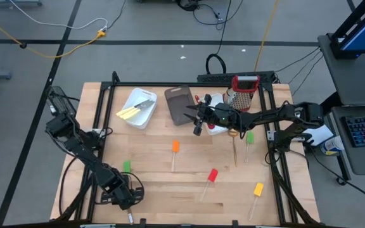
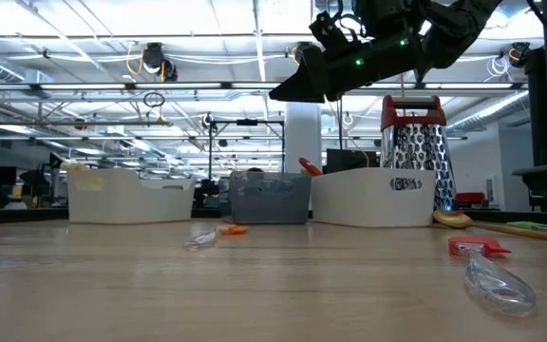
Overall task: Pick & Place Kitchen Items
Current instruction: Put the wooden spoon into the right white bin
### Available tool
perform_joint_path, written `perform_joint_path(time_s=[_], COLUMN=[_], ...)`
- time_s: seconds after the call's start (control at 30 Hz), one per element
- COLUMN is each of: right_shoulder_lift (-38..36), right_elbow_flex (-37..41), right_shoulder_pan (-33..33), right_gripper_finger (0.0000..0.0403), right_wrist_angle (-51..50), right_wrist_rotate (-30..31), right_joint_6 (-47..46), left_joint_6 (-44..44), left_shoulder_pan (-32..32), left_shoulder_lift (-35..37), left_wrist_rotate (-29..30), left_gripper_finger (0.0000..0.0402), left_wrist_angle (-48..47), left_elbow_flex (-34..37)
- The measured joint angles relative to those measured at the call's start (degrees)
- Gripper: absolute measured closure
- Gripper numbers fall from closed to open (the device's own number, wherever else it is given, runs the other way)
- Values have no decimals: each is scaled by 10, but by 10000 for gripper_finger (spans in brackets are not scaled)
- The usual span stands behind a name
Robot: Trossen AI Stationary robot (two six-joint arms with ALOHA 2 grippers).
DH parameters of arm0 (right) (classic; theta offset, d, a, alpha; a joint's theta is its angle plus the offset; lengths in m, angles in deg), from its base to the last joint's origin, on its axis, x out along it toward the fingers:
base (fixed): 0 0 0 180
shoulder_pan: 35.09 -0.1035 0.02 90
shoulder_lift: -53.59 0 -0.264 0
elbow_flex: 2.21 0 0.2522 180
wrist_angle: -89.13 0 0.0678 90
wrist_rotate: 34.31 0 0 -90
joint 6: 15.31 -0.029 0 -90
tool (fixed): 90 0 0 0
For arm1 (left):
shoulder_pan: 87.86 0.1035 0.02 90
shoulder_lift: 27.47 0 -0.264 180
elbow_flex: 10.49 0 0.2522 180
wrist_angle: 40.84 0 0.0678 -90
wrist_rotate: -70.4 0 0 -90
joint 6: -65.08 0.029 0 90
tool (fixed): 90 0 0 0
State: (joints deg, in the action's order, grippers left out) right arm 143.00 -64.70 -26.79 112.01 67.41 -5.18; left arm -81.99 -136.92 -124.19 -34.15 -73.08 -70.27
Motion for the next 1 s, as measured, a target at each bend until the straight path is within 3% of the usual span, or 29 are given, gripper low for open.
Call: perform_joint_path(time_s=[0.27, 0.5, 0.63, 0.9, 1.0], right_shoulder_lift=[0, 0, 0, 0, 0], right_elbow_flex=[0, 0, 0, 0, 0], right_shoulder_pan=[0, 0, 0, 0, 0], right_gripper_finger=[252, 252, 252, 252, 252], right_wrist_angle=[0, 0, -1, -1, -1], right_wrist_rotate=[0, 0, 0, 0, 0], right_joint_6=[0, 0, 0, 0, 0], left_joint_6=[12, 24, 70, 233, 344], left_shoulder_pan=[-1, 3, 16, 65, 92], left_shoulder_lift=[2, 2, 18, 66, 69], left_wrist_rotate=[-14, -11, -11, 58, 63], left_gripper_finger=[381, 366, 382, 382, 382], left_wrist_angle=[-43, -71, -89, -184, -205], left_elbow_flex=[0, -1, 1, -1, -5])
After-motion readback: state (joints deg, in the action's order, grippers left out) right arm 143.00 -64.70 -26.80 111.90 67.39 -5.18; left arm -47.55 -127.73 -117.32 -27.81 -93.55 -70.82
